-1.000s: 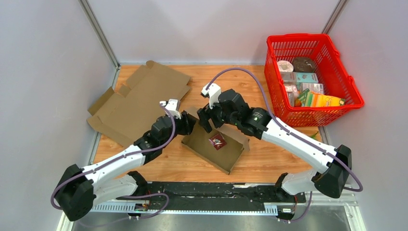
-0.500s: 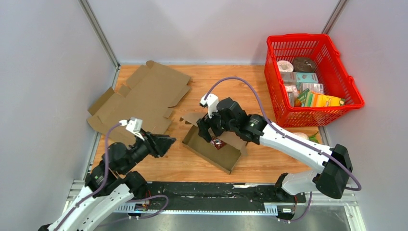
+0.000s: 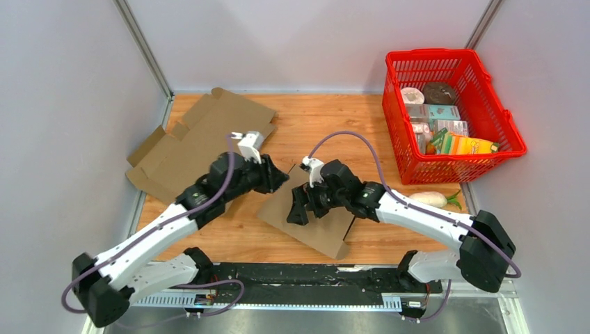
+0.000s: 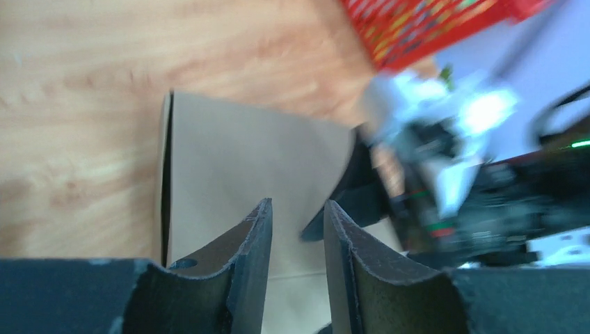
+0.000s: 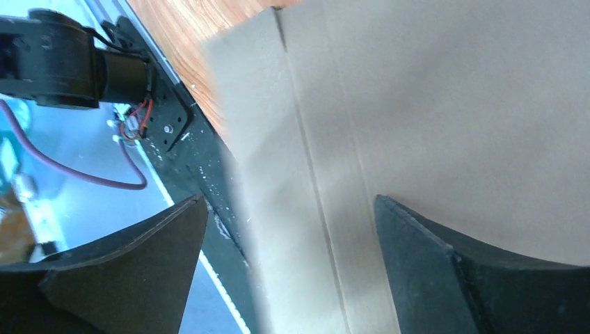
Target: Fold the paper box
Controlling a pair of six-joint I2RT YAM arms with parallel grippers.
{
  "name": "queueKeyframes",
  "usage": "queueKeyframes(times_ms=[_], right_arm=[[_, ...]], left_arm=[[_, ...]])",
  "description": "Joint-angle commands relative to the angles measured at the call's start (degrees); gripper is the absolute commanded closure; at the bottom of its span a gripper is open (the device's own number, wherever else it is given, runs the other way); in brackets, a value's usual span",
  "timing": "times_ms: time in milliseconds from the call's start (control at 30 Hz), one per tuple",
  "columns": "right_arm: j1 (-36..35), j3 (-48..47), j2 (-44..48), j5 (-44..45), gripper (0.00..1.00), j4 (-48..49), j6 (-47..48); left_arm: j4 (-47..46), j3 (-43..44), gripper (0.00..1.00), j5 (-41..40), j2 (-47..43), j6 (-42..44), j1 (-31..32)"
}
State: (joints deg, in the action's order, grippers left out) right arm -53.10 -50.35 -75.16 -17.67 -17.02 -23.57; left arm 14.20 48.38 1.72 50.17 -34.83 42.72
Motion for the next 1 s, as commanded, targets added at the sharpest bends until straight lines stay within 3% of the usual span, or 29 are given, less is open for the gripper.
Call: queueKeyframes(times_ms=[0, 167, 400, 600, 800, 900, 967], right_arm=[[4.31, 4.99, 4.66, -8.06, 0.08, 5.94, -10.95], [5.20, 7.98, 13.70, -3.62, 0.13, -1.94, -11.06], [7.04, 16.85, 24.96, 1.41, 0.30, -8.03, -12.81], [8.89, 25.99, 30.85, 4.92, 0.30, -8.03, -16.32], [11.09, 25.92, 35.07, 6.95, 0.30, -12.51, -17.03], [12.49, 21.53, 36.83, 9.84, 0.25, -18.65, -16.86], [14.68, 18.63, 37.62, 11.68, 0.21, -23.31, -16.24]], left_arm=[[-10.13, -6.71, 0.62, 7.76, 6.86, -2.26, 0.00], [-13.93, -13.48, 0.67, 8.13, 9.94, -3.67, 0.00], [-16.57, -19.02, 0.67, 6.28, 11.08, -4.37, 0.00], [-19.03, -22.89, 0.67, 3.04, 12.23, -5.42, 0.00], [-16.41, -21.49, 0.66, 4.00, 10.75, -4.11, 0.00], [-10.81, -18.25, 0.59, 3.04, 6.28, -1.92, -0.09], [-7.09, -14.03, 0.49, 2.94, 4.50, 0.98, -1.93]])
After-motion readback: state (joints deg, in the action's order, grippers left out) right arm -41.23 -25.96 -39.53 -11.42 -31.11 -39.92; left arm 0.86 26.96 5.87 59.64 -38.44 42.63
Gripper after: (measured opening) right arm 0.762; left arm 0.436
